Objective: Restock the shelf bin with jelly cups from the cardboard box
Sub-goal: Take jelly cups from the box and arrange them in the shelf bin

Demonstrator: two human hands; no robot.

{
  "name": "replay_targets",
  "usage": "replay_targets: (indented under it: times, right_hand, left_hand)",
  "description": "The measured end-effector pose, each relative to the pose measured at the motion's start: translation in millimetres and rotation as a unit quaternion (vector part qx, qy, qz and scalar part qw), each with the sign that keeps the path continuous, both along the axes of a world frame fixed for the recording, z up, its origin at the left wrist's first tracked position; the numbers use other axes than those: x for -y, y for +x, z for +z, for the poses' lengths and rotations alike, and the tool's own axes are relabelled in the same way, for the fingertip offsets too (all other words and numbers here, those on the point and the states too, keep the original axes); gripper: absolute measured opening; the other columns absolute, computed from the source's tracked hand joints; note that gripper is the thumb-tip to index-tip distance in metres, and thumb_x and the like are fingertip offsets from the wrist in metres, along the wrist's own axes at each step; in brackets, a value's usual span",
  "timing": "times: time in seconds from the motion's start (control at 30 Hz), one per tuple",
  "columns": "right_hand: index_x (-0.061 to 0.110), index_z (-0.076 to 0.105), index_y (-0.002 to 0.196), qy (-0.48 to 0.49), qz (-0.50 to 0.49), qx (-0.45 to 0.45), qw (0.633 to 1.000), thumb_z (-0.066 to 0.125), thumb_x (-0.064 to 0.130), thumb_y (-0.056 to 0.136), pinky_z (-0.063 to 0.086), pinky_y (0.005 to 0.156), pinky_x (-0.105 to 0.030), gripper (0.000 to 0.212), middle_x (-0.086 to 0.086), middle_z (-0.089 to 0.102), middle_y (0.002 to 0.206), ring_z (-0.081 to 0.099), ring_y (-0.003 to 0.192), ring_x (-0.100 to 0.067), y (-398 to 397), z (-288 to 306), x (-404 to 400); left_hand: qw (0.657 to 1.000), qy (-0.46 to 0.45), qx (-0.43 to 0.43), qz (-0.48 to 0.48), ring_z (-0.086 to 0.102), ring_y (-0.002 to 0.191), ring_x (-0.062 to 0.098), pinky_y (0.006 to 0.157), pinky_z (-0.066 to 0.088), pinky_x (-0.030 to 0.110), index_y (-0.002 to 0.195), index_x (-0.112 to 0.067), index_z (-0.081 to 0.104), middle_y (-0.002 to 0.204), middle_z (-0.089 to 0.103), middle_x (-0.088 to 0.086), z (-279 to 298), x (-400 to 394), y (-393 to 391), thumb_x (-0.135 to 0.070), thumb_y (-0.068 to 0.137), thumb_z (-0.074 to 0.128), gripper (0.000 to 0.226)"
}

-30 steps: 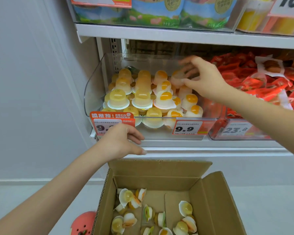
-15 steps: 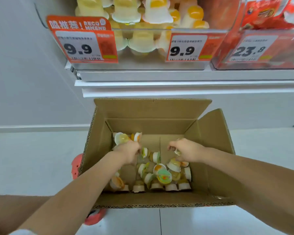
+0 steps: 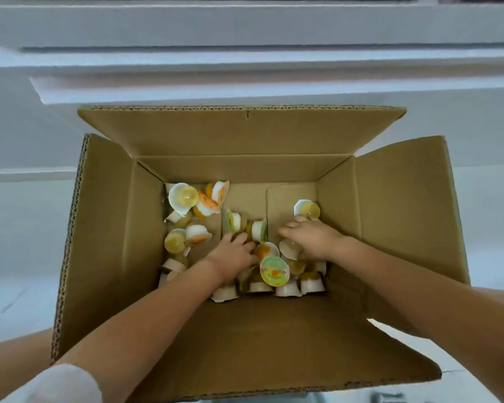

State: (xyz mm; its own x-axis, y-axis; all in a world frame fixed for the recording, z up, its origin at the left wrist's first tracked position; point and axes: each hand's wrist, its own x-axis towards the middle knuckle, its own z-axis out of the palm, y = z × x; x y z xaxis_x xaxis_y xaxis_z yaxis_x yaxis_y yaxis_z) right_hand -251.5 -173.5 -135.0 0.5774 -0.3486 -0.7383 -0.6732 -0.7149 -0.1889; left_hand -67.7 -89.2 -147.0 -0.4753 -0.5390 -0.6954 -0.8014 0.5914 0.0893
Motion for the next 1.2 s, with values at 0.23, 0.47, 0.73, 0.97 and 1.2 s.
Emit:
replay_targets:
  times: [0.23, 0.47, 0.73, 0.97, 1.2]
  right_hand:
    - [0.038, 0.019, 0.147, 0.06, 0.06, 0.014, 0.996, 0.067, 0.042, 0.079, 0.03, 0.103, -0.044, 0.083, 0.005, 0.031, 0.151, 0.032, 0.134, -0.022, 16, -9, -16]
    - [0.031, 0.036, 0.141, -0.027, 0.124, 0.039, 0.991, 0.036, 0.018, 0.099, 0.036, 0.099, -0.041, 0.043, -0.003, 0.041, 0.143, 0.044, 0.127, -0.028, 44, -14, -25]
    - [0.025, 0.057, 0.101, 0.2, -0.417, 0.189, 0.866, 0.072, 0.03, 0.08, 0.051, 0.082, -0.031, 0.026, 0.004, 0.062, 0.098, 0.061, 0.096, -0.018, 18, 15, -6]
    - [0.007, 0.055, 0.122, 0.544, -0.654, 0.196, 0.488, 0.054, 0.032, 0.086, 0.054, 0.09, -0.03, 0.044, -0.016, 0.066, 0.115, 0.066, 0.105, -0.026, 0, 42, -2]
    - [0.01, 0.054, 0.124, 0.536, -0.682, 0.214, 0.449, 0.045, 0.028, 0.091, 0.056, 0.083, -0.029, 0.039, -0.015, 0.065, 0.111, 0.068, 0.097, -0.024, 7, 40, -19]
  left_hand:
    - [0.997, 0.015, -0.029, 0.077, 0.024, 0.132, 0.026, 0.105, 0.024, 0.041, 0.139, -0.033, 0.039, 0.14, 0.038, -0.002, -12, 0, 5, -0.018, 0.094, 0.049, 0.049]
    - [0.997, -0.001, -0.079, 0.022, 0.034, 0.127, 0.025, 0.099, 0.032, 0.036, 0.137, -0.021, 0.041, 0.136, 0.037, 0.006, 10, -29, 38, -0.008, 0.09, 0.05, 0.049]
    - [0.992, 0.007, -0.04, -0.124, 0.031, 0.129, 0.03, 0.102, 0.032, 0.04, 0.144, -0.023, 0.033, 0.145, 0.025, 0.011, 1, -41, 26, -0.01, 0.094, 0.045, 0.053]
    - [0.995, 0.005, -0.099, 0.015, 0.034, 0.132, 0.025, 0.105, 0.029, 0.035, 0.141, -0.018, 0.037, 0.144, 0.036, 0.007, 11, -34, 35, -0.004, 0.088, 0.054, 0.056]
    - [0.722, 0.162, -0.417, 0.528, 0.061, 0.102, 0.007, 0.087, 0.049, 0.025, 0.097, -0.02, 0.058, 0.102, 0.066, -0.004, 18, -20, 76, 0.007, 0.057, 0.084, 0.055]
